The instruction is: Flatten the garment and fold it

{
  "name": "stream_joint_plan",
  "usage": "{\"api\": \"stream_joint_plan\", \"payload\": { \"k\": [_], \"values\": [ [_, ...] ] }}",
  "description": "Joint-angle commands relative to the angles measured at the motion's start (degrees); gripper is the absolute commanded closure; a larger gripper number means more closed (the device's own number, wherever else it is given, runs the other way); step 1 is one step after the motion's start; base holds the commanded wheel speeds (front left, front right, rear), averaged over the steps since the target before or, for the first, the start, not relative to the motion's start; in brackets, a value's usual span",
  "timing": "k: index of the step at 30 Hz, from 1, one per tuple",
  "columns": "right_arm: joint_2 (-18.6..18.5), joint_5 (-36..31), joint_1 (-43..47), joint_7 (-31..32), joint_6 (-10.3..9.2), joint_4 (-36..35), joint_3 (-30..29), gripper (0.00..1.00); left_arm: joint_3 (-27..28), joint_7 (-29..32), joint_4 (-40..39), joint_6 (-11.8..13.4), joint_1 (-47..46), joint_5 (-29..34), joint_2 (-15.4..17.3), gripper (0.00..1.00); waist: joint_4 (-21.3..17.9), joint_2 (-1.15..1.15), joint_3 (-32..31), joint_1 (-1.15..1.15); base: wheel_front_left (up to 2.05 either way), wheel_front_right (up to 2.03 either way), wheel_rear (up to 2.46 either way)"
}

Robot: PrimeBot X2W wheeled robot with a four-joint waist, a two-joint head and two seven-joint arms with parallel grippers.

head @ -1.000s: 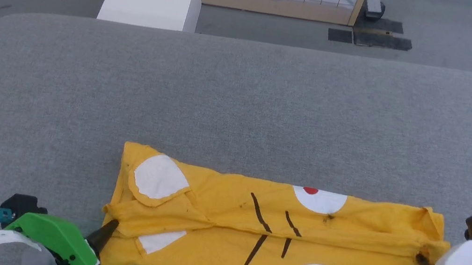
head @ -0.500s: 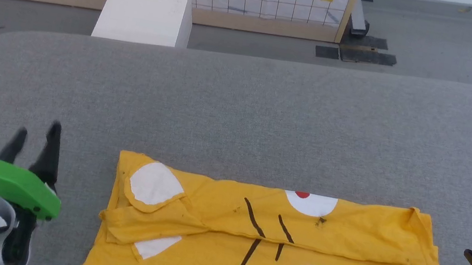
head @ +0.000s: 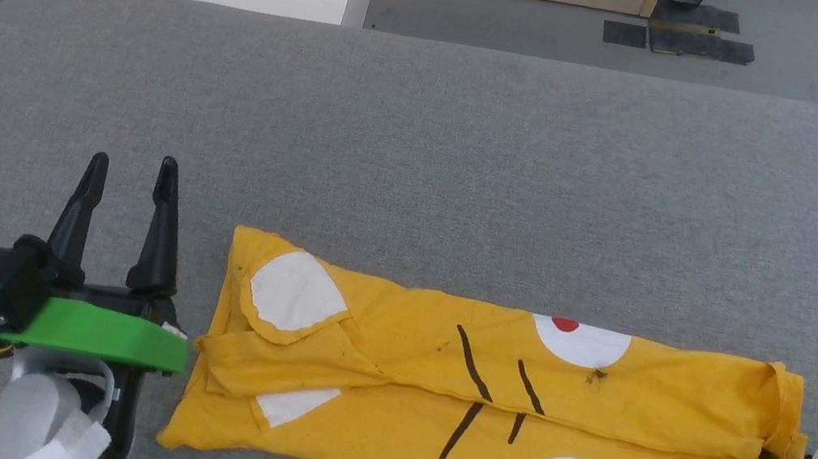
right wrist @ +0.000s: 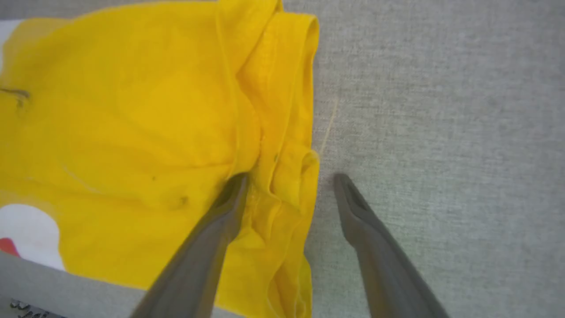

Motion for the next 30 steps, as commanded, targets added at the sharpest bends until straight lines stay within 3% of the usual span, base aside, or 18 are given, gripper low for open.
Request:
{"api": "stream_joint_plan", "payload": {
  "k": [1,10,11,13,19,23,30],
  "values": [
    [0.71,1.17,-0.97,-0.62,-0.08,1.18,3.60,0.00,1.88,-0.26,-0.15,-1.06,0.26,1.84,-2.53,0.00,0.56,0.00,0.79,0.00,0.00,0.00,0.00],
    [0.91,4.07,-3.02,-0.81,-0.08,2.92,12.50,0.00,6.07,-0.27,1.33,-5.26,1.75,5.83,-7.85,0.00,0.15,0.00,0.28,0.00,0.00,0.00,0.00],
    [0.66,4.00,-3.32,-0.61,-0.08,3.62,12.68,0.58,6.27,-0.27,1.67,-5.71,1.83,6.08,-8.16,0.00,0.14,0.00,0.23,0.00,0.00,0.00,0.00],
    [0.16,3.55,-4.09,-1.00,-0.08,4.71,12.48,1.00,6.65,-0.27,1.94,-6.30,1.74,6.83,-8.53,0.00,0.09,0.00,0.18,0.00,0.00,0.00,0.00],
    [-1.75,1.34,-6.79,-2.04,-0.08,8.22,8.91,1.00,8.10,-0.28,2.36,-7.33,1.87,8.05,-9.50,0.00,-0.16,0.00,-0.09,0.00,0.00,0.00,0.00],
    [-3.86,-1.84,-8.41,-2.32,-0.08,12.10,3.44,1.00,8.64,-0.28,2.51,-7.88,2.09,8.59,-9.95,0.00,-0.12,0.00,-0.21,0.00,0.00,0.00,0.00],
    [-5.44,-12.06,-11.52,-2.76,-0.08,18.22,-5.89,1.00,9.03,-0.28,3.13,-8.59,1.87,9.07,-10.45,0.00,0.02,0.00,0.26,0.00,0.00,0.00,0.00]
  ]
}}
